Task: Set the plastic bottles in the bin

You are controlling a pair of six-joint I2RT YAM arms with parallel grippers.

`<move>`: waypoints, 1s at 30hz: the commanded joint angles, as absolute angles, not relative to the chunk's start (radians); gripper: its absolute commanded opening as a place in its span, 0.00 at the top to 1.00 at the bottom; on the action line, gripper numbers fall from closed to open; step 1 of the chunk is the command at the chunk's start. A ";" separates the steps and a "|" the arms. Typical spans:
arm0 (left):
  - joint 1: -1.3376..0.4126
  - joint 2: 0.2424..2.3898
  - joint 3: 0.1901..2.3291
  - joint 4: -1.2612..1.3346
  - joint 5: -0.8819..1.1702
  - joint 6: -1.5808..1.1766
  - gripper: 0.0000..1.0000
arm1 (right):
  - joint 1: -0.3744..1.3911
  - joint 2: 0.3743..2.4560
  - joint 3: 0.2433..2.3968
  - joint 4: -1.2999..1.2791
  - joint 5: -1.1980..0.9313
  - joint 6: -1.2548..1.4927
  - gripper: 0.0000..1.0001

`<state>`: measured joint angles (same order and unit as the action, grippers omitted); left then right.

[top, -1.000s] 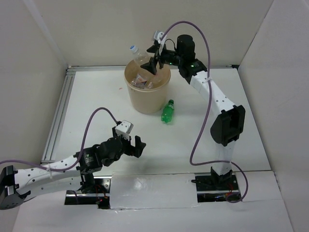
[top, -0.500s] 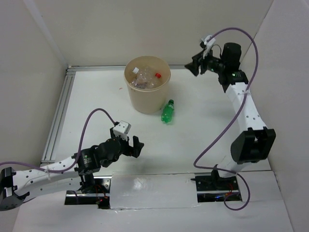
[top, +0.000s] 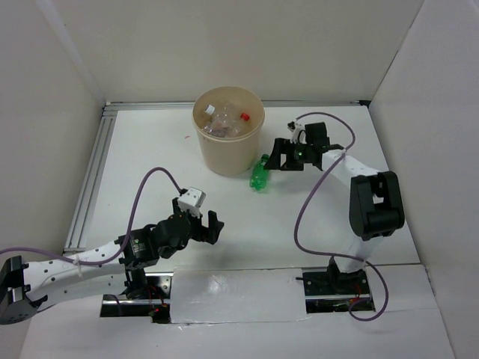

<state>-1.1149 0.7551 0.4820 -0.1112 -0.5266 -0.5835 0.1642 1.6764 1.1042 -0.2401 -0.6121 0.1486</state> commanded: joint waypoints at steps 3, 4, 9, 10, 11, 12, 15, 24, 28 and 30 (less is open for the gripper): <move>-1.120 0.753 0.497 -0.084 -0.531 -0.621 0.01 | 0.170 1.778 1.127 -0.158 -0.554 0.452 0.03; -1.120 0.753 0.497 -0.084 -0.531 -0.621 0.01 | 0.181 1.792 1.155 -0.146 -0.554 0.469 0.03; -1.129 0.764 0.497 -0.084 -0.531 -0.630 0.01 | 0.222 1.867 1.195 -0.144 -0.506 0.511 0.00; -1.129 0.764 0.497 -0.084 -0.531 -0.630 0.01 | 0.235 1.867 1.195 -0.144 -0.506 0.511 0.00; -1.129 0.773 0.497 -0.084 -0.531 -0.630 0.01 | 0.247 1.882 1.195 -0.132 -0.506 0.524 0.00; -1.129 0.773 0.497 -0.084 -0.522 -0.630 0.01 | 0.247 1.896 1.195 -0.132 -0.493 0.525 0.00; -1.129 0.782 0.497 -0.084 -0.522 -0.630 0.01 | 0.270 1.916 1.195 -0.123 -0.441 0.538 0.00; -1.129 0.792 0.499 -0.065 -0.522 -0.621 0.01 | 0.175 1.849 1.083 -0.153 -0.368 0.545 0.51; -1.129 0.801 0.499 -0.055 -0.512 -0.611 0.01 | 0.097 1.734 1.092 -0.201 -0.423 0.444 0.67; -1.129 0.801 0.499 -0.055 -0.512 -0.601 0.01 | 0.084 1.610 1.135 -0.221 -0.443 0.338 0.74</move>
